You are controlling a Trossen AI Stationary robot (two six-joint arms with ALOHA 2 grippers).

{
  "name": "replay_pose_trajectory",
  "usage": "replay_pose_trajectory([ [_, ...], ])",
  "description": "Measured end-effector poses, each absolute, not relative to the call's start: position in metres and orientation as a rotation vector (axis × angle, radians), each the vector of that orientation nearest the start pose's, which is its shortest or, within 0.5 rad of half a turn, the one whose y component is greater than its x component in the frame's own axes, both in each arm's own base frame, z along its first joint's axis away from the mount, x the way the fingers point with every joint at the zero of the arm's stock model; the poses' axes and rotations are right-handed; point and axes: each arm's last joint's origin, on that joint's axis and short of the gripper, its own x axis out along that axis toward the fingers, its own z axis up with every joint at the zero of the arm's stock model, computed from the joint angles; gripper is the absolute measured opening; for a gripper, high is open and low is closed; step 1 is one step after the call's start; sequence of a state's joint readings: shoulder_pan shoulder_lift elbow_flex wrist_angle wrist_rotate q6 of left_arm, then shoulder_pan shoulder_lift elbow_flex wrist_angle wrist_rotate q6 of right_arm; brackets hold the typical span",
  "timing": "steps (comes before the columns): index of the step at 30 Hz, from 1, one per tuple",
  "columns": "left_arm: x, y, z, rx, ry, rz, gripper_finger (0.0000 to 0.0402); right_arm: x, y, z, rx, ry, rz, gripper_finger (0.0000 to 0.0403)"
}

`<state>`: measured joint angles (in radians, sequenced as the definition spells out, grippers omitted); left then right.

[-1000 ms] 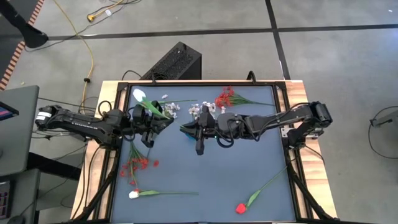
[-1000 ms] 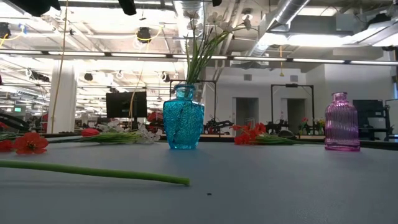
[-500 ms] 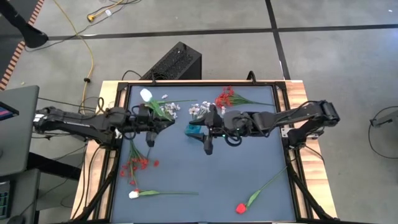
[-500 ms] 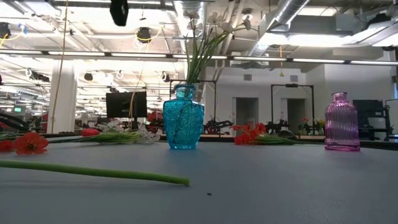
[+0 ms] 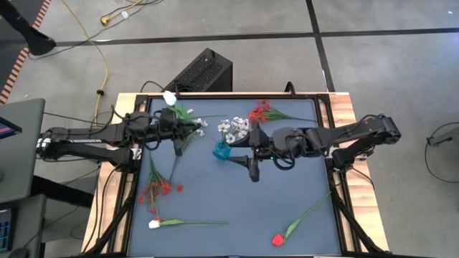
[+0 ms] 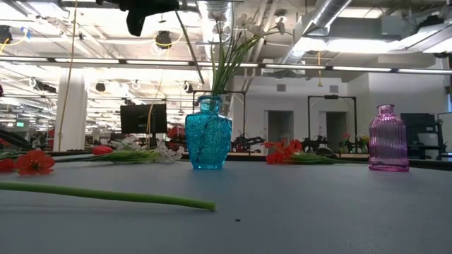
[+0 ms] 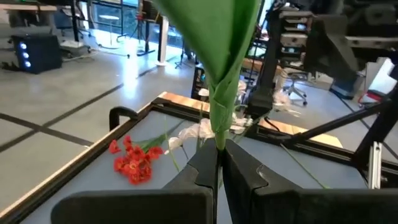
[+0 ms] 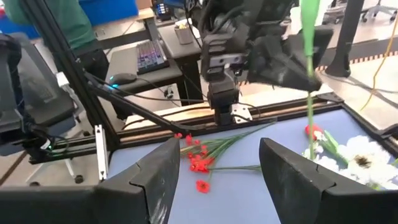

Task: Sort flowers into vase by color
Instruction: Put the top white flower into the blue vase

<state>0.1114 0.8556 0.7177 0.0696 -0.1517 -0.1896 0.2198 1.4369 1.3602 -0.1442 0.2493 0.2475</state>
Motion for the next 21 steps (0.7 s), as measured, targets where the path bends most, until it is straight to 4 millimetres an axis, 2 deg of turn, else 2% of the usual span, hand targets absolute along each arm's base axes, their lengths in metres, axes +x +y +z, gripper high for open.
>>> replay_pose_trajectory([
  [12,0.216,0.030,0.302,-0.198,0.150,0.235,0.0000,0.317,0.080,0.383,0.202,0.230,-0.012,0.0244],
  [21,0.217,0.029,0.309,-0.209,0.075,0.182,0.0000,0.314,0.092,0.382,0.208,0.246,0.022,0.0244],
])
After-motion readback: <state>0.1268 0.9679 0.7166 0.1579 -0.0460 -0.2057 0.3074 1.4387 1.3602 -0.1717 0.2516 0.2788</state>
